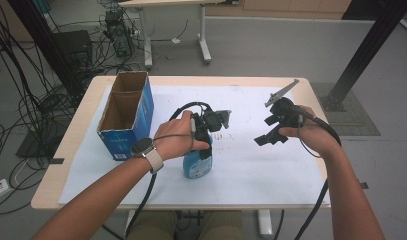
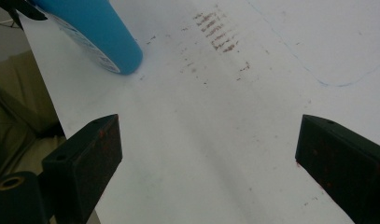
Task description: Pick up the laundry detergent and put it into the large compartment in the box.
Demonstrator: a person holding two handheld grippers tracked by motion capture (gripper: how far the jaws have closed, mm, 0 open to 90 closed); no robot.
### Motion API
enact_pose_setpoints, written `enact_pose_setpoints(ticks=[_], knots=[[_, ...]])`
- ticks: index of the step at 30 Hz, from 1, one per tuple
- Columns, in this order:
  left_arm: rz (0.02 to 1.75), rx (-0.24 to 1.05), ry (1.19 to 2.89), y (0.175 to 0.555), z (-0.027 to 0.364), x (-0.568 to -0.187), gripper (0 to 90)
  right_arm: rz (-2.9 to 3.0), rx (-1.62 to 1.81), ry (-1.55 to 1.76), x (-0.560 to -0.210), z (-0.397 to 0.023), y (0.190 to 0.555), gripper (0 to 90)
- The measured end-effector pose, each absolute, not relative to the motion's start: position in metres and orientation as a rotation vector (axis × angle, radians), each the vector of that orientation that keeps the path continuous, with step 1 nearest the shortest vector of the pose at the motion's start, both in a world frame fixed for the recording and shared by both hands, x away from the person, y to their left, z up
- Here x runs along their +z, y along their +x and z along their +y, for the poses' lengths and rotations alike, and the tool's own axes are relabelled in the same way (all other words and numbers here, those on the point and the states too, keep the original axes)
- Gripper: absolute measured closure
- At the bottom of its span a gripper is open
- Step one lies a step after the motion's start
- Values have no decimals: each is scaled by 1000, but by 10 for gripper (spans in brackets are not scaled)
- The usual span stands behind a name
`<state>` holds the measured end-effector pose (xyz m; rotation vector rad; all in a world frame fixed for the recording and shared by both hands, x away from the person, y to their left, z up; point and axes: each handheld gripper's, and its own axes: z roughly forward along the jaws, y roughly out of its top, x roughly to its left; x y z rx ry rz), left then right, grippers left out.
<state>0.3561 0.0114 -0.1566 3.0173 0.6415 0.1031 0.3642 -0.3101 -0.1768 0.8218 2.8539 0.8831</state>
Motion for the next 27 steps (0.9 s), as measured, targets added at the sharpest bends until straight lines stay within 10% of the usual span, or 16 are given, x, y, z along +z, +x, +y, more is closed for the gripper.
enact_pose_setpoints(ticks=[27], knots=[[684, 62, 3022, 362, 10, -155, 305, 2848, 904, 811, -177, -314, 362, 70]])
